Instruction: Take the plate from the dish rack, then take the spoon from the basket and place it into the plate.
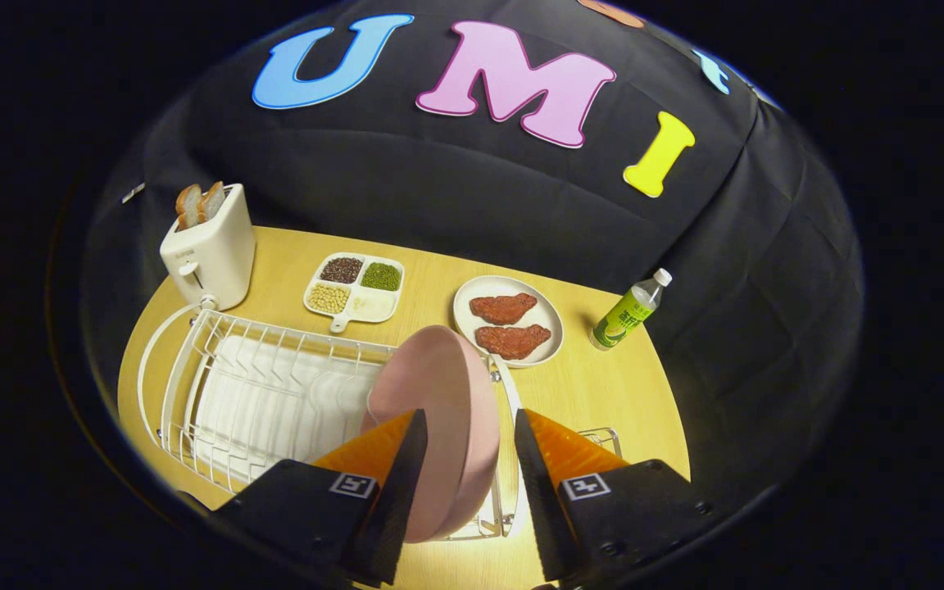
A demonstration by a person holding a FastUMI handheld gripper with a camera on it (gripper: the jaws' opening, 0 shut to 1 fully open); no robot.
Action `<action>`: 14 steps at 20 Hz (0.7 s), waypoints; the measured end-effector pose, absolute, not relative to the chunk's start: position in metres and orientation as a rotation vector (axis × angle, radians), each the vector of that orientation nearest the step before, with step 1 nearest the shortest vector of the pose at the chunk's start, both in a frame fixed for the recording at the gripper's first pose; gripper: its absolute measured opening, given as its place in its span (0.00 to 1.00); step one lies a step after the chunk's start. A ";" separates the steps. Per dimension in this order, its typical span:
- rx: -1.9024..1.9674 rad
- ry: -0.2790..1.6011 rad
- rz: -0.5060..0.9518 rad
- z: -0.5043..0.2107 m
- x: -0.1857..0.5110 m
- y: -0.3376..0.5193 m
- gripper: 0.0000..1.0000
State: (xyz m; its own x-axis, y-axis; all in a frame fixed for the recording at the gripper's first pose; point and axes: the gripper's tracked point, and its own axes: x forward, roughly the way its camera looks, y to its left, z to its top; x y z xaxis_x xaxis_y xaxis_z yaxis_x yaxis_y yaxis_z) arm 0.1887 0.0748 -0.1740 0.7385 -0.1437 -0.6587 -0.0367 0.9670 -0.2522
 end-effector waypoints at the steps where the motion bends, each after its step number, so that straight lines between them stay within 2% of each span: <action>1: -0.243 0.757 -0.068 -0.178 0.190 0.075 0.57; 4: -0.220 0.790 -0.088 -0.186 0.193 0.076 0.41; 5: -0.217 0.788 -0.098 -0.186 0.194 0.075 0.31; 10: -0.231 0.774 -0.122 -0.184 0.194 0.077 0.24; 14: -0.302 0.747 -0.118 -0.175 0.197 0.080 0.23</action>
State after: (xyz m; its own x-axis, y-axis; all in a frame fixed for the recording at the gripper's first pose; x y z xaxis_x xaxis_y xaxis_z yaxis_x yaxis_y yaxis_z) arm 0.1969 0.0804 -0.1753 0.7295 -0.2118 -0.6503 -0.0018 0.9503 -0.3114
